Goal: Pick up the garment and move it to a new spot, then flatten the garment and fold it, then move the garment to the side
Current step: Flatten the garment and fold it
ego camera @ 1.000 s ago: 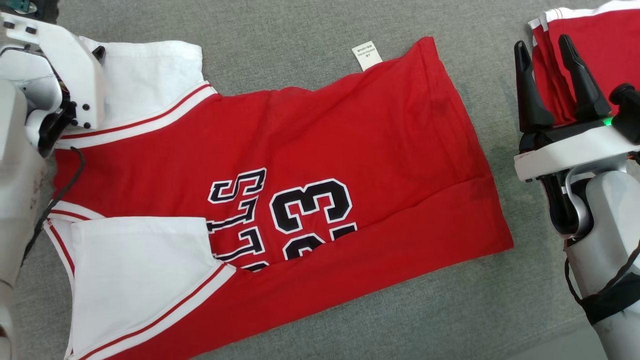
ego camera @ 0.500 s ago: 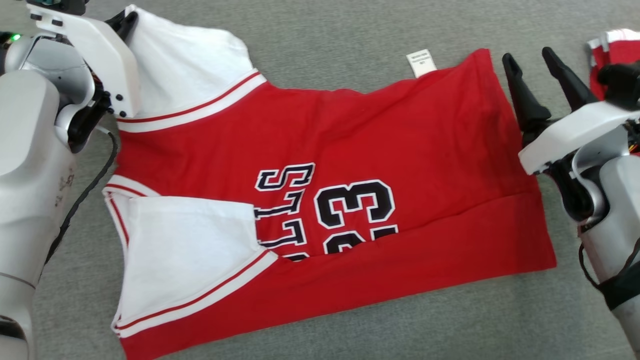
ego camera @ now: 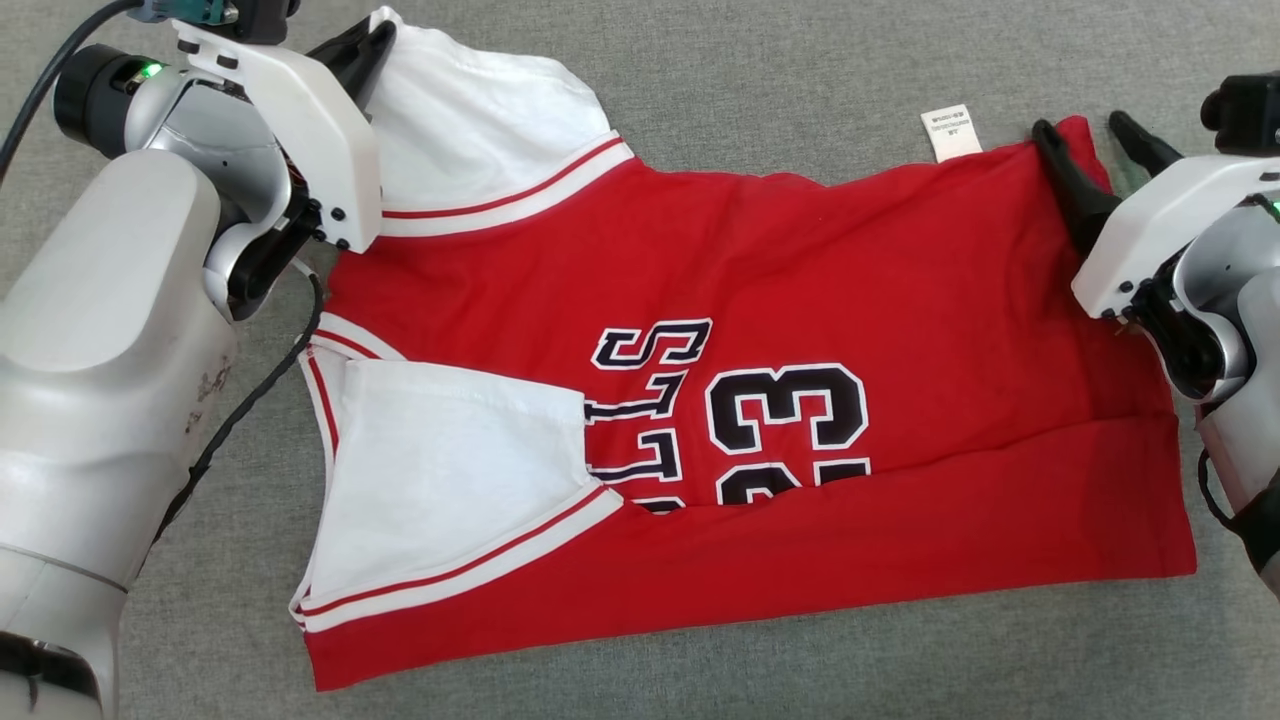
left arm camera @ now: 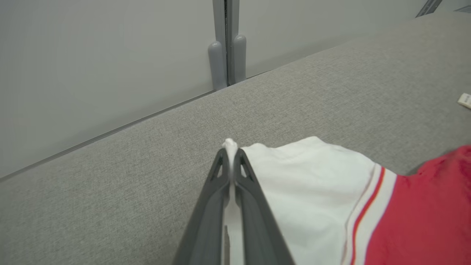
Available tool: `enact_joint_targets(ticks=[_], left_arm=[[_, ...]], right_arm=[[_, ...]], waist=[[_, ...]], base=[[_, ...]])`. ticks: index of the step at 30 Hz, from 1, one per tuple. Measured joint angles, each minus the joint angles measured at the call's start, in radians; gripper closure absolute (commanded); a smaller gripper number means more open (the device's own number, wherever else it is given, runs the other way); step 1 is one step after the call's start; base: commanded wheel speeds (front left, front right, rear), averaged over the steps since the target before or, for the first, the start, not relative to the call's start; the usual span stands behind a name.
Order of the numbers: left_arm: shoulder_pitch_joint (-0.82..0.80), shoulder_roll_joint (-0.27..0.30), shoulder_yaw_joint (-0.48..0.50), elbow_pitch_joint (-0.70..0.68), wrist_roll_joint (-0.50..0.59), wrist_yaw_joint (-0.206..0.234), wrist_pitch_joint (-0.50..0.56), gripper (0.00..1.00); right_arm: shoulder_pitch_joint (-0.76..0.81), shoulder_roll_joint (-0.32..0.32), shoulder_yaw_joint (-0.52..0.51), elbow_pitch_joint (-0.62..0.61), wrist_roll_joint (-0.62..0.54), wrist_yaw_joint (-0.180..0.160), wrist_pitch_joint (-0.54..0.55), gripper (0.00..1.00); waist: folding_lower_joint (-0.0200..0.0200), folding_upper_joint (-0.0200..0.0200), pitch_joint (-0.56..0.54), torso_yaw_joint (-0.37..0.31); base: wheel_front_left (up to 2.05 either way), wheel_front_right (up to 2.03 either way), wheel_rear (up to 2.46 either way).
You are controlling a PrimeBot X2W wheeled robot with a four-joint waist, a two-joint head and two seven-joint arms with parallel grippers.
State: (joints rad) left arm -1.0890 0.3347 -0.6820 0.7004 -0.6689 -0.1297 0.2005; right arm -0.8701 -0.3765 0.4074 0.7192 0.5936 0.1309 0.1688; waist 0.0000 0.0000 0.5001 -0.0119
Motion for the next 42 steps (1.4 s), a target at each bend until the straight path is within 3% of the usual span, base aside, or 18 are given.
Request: enact_joint_targets(ticks=[10, 11, 13, 14, 22, 33, 42], left_arm=[[0.015, 0.011, -0.022, -0.011, -0.019, 0.000, 0.000, 1.00], [0.015, 0.011, -0.022, -0.011, -0.019, 0.000, 0.000, 1.00], [0.015, 0.014, -0.022, -0.007, -0.020, 0.000, -0.002, 1.00], [0.015, 0.018, -0.021, -0.004, -0.020, 0.000, -0.003, 1.00], [0.015, 0.036, -0.009, 0.033, -0.020, 0.018, -0.036, 1.00], [-0.037, 0.024, 0.033, 0.093, -0.021, 0.078, -0.151, 1.00], [-0.128, -0.004, 0.036, 0.181, -0.004, 0.080, -0.233, 1.00]], right_arm=[[-0.033, -0.015, 0.057, 0.056, 0.055, 0.000, 0.030, 0.00], [-0.033, -0.015, 0.057, 0.056, 0.055, 0.000, 0.030, 0.43], [-0.033, -0.019, 0.070, 0.057, 0.072, 0.000, 0.035, 0.88], [-0.033, -0.023, 0.078, 0.056, 0.079, 0.000, 0.035, 1.00], [-0.039, -0.059, 0.083, 0.078, 0.113, 0.001, 0.001, 1.00], [-0.081, -0.074, 0.105, 0.045, 0.174, 0.001, -0.107, 1.00], [-0.174, -0.097, 0.133, 0.100, 0.176, 0.001, -0.191, 1.00]], waist=[[0.0000, 0.0000, 0.004, 0.007], [0.0000, 0.0000, 0.004, 0.007], [0.0000, 0.0000, 0.003, 0.007], [0.0000, 0.0000, 0.003, 0.007], [0.0000, 0.0000, -0.002, 0.005], [0.0000, 0.0000, 0.020, 0.017], [0.0000, 0.0000, 0.049, 0.037]], base=[[0.00, 0.00, 0.00], [0.00, 0.00, 0.00], [0.00, 0.00, 0.00], [0.00, 0.00, 0.00], [0.00, 0.00, 0.00], [0.00, 0.00, 0.00], [0.00, 0.00, 0.00]])
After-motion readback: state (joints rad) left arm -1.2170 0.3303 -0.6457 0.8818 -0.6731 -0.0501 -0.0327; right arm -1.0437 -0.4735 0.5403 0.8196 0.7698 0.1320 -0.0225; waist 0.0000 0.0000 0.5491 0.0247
